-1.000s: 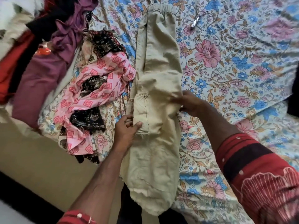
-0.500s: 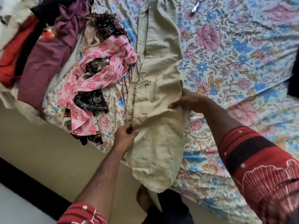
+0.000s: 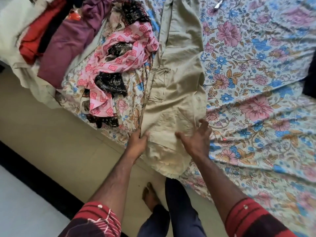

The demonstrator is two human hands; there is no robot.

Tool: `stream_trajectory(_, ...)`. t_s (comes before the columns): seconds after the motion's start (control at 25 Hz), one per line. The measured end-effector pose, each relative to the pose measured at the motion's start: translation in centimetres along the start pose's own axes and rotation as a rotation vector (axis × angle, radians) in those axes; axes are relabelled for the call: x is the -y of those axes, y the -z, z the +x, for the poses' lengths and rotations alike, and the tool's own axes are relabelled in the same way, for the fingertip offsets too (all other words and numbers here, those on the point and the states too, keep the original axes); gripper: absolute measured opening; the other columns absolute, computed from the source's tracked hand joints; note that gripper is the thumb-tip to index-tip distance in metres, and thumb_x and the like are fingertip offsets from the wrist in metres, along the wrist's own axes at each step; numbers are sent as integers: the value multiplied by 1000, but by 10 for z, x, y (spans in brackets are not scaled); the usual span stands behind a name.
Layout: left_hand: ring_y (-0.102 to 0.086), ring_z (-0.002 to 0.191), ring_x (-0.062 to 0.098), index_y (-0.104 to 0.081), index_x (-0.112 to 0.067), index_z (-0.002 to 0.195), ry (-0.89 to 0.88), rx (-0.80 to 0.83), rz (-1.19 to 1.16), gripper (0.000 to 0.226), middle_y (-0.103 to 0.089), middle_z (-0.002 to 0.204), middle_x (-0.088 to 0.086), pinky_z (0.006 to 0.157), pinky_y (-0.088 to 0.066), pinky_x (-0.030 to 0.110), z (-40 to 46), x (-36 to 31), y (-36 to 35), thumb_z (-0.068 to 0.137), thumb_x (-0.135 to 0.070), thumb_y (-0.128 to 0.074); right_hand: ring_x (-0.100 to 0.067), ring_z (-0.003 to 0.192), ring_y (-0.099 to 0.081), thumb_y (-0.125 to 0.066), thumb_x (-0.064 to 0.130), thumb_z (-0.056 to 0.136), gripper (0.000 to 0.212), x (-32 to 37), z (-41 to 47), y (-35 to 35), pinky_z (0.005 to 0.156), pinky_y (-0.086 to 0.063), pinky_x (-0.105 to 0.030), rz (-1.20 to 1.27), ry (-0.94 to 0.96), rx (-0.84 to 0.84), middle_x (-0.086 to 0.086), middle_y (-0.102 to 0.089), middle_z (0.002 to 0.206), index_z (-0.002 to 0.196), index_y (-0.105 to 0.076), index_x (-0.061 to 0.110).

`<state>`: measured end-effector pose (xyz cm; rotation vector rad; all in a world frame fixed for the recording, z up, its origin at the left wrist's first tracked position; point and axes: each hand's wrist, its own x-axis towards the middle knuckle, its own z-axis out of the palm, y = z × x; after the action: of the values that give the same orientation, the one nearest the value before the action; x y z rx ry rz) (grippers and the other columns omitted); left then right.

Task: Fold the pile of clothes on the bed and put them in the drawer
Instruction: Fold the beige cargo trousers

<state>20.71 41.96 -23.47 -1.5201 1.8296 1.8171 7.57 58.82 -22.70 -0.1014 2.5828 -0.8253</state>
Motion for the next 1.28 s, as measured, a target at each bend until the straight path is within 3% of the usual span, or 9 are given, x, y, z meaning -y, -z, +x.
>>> stream_trajectory(0.12,-55,130,25,-50,-24,144,-25,-45,-97,56,-58,143,3,110,-44,56,3,12,6,95,-50,-60,-19,104,-50,-81,34,86,81,-10,-22,-14,60,-36,-17,56,13,31,-10,-43,141,144,-25,26)
stream_trajectory(0.2,-60,121,22,-56,-19,134,4,-26,-56,52,-64,131,2,105,-49,47,-2,25,7,90,-42,-72,-20,108,-55,-77,36,90,77,-16,-30,-19,58,-34,-15,45,78,43,-8,-42,145,145,-25,28)
stream_trajectory(0.32,-69,100,19,-66,-14,115,122,76,-19,38,-72,108,2,80,-53,28,-10,59,3,83,-27,-84,-23,120,-53,-78,46,87,83,-30,-43,-17,73,-47,-25,37,169,126,-6,-36,151,146,-21,32)
stream_trajectory(0.44,-70,94,22,-67,-14,113,137,36,-39,20,-74,106,6,66,-54,29,-14,74,-4,97,-26,-69,-28,104,-58,-85,53,75,98,-43,-55,-15,80,-59,-44,-48,220,242,-4,-35,140,144,-16,42)
stream_trajectory(0.56,-69,102,31,-61,-19,111,121,-60,-112,13,-70,108,6,78,-61,46,-15,73,-8,101,-28,-63,-27,103,-55,-90,36,73,100,-51,-57,-17,84,-59,-50,10,223,259,-2,-35,136,141,-17,50)
stream_trajectory(0.76,-63,112,20,-55,-21,124,135,44,-111,48,-68,121,2,104,-49,44,-9,84,-6,85,-24,-83,-20,112,-47,-85,24,81,96,-55,-60,-23,89,-49,-39,30,220,281,-4,-32,142,146,-19,50)
stream_trajectory(1.0,-72,94,20,-63,-13,121,265,137,-295,34,-77,107,4,78,-55,38,-32,89,-1,90,-20,-75,-25,125,-50,-51,21,90,55,-69,-73,-9,93,-60,-47,-46,333,259,4,-31,144,137,-48,49)
stream_trajectory(1.2,-72,101,27,-46,-19,140,263,98,-451,50,-72,120,5,78,-61,47,-61,83,1,96,-9,-67,-28,157,17,-75,25,80,114,-91,-94,0,124,-9,-61,-715,522,280,1,26,169,159,3,53)
stream_trajectory(1.28,-59,125,23,-27,-34,153,183,118,-507,77,-50,149,-5,96,-54,56,-66,67,6,95,-1,-65,-31,158,14,-85,41,72,126,-93,-95,3,123,-3,-62,-769,662,230,-3,18,171,160,5,49)
